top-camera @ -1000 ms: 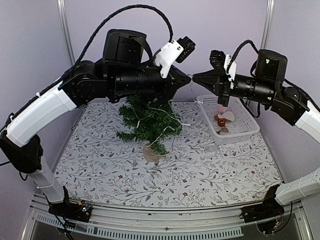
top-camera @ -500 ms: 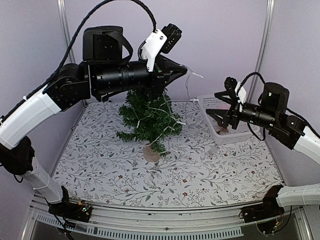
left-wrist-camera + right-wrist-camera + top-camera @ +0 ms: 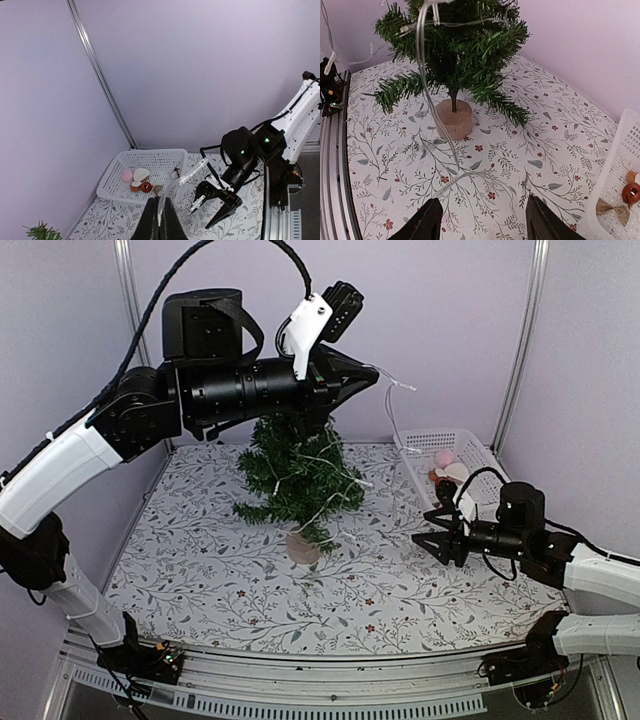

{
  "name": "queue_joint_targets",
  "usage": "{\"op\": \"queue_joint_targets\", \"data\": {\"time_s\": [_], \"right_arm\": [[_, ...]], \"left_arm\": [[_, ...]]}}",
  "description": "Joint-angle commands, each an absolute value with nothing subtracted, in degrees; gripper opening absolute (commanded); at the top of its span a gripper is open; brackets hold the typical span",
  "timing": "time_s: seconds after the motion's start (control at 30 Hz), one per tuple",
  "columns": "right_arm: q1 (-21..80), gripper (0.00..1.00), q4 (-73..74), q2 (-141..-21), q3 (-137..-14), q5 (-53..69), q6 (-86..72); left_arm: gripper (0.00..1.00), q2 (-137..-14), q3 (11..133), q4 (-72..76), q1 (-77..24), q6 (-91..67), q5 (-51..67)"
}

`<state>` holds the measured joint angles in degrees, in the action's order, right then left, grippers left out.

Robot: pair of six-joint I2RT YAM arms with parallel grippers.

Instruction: Decorate the small christmas tree

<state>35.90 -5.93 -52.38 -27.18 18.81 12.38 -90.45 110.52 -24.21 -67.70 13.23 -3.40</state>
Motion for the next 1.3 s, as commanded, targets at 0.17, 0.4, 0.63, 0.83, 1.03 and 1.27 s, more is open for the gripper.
{"op": "queue_joint_targets", "data": {"time_s": [0.17, 0.4, 0.63, 0.83, 1.03, 1.27], "right_arm": [[35.5, 0.60, -16.8, -58.8, -23.6, 18.0, 13.2], [34.1, 0.58, -20.0, -72.8, -30.7, 17.2, 14.8], [33.3, 0.23, -20.9, -78.6, -33.8, 15.5, 16.7], [33.2, 0.00, -17.4, -73.9, -34.9, 16.9, 16.8], [33.1, 0.00, -11.3, -65.0, -39.4, 14.0, 16.9], [33.1, 0.00, -6.6, -60.7, -50.1, 10.4, 18.7]], "left_arm": [[0.00, -89.4, 110.1, -21.0, -66.8, 12.6, -3.1], [0.00, -88.8, 109.5, -20.3, -66.2, 11.6, -3.8], [0.00, -83.7, 102.0, -13.8, -65.8, 10.1, -5.8], [0.00, -77.9, 93.8, -8.8, -65.7, 8.1, -11.1], [0.00, -70.0, 85.0, -6.6, -65.7, 5.4, -12.4], [0.00, -61.0, 76.6, -3.9, -65.7, 2.7, -28.0]]}}
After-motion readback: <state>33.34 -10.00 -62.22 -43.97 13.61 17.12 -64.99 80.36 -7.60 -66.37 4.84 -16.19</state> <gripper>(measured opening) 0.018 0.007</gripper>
